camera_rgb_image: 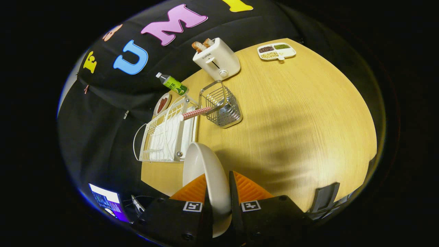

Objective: Take the plate from the dish rack, then take the spoon from the basket and place it into the plate.

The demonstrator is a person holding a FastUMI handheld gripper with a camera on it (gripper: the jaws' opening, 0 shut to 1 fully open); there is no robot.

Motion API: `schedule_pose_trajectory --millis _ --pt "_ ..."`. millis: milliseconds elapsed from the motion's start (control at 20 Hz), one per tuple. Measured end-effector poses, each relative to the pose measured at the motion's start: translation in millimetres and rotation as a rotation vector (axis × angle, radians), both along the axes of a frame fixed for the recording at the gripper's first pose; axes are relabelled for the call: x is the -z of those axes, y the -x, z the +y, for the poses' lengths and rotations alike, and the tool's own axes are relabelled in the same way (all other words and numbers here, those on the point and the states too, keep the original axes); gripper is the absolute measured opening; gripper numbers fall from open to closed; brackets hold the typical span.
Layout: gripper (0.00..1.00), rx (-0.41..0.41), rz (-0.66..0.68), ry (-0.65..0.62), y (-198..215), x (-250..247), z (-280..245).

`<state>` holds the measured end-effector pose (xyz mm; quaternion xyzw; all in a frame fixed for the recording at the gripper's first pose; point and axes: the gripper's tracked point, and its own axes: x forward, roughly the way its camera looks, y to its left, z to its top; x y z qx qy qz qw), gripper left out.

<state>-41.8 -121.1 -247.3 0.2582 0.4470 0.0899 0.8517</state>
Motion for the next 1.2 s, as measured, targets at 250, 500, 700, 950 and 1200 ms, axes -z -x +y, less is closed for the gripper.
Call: schedule_pose_trajectory --millis 250,500,700,950,1200 --pt "0.27 -0.045 0.025 0.034 -20.9 29.7 -5.0" --pt "0.27 -0.067 0.019 0.031 -26.8 45.0 -9.3" --pt "0.28 -0.060 0.010 0.032 -26.9 42.7 -13.4" --pt "0.70 -0.093 -0.097 0.121 -31.9 27.6 -22.6" --pt "0.99 -0.145 -0.328 0.252 -50.9 -17.2 -18.6"
